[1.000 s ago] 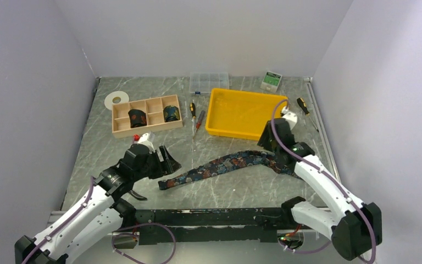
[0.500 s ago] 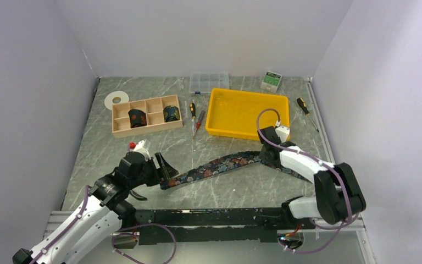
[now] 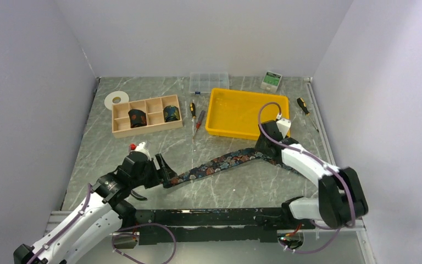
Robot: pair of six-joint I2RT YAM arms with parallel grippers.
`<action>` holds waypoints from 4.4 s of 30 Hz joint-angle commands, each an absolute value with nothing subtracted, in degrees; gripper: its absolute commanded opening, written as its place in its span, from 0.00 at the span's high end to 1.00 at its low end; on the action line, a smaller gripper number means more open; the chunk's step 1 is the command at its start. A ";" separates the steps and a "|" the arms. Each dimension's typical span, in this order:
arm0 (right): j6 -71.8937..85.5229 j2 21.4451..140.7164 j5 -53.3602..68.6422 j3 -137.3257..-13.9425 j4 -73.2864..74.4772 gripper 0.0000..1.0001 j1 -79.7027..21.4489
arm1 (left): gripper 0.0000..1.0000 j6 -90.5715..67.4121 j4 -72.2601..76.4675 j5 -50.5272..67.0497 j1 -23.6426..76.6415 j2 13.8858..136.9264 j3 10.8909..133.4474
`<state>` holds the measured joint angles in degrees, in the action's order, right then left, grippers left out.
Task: Roll the ties
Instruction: Flatten out the tie at the center of the board.
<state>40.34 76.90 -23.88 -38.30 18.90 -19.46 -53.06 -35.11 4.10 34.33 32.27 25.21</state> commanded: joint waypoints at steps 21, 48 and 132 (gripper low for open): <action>57.12 56.81 -19.64 -24.13 21.45 0.10 -15.14 | 0.22 -60.51 -22.75 4.05 34.54 46.53 20.67; 34.77 68.19 -17.08 -34.31 8.99 0.08 -5.43 | 0.45 -59.32 -27.91 -14.72 28.66 52.54 21.00; 16.31 92.77 -20.09 -59.42 17.00 1.00 -62.42 | 0.14 -60.61 -49.40 -13.79 28.74 31.58 33.18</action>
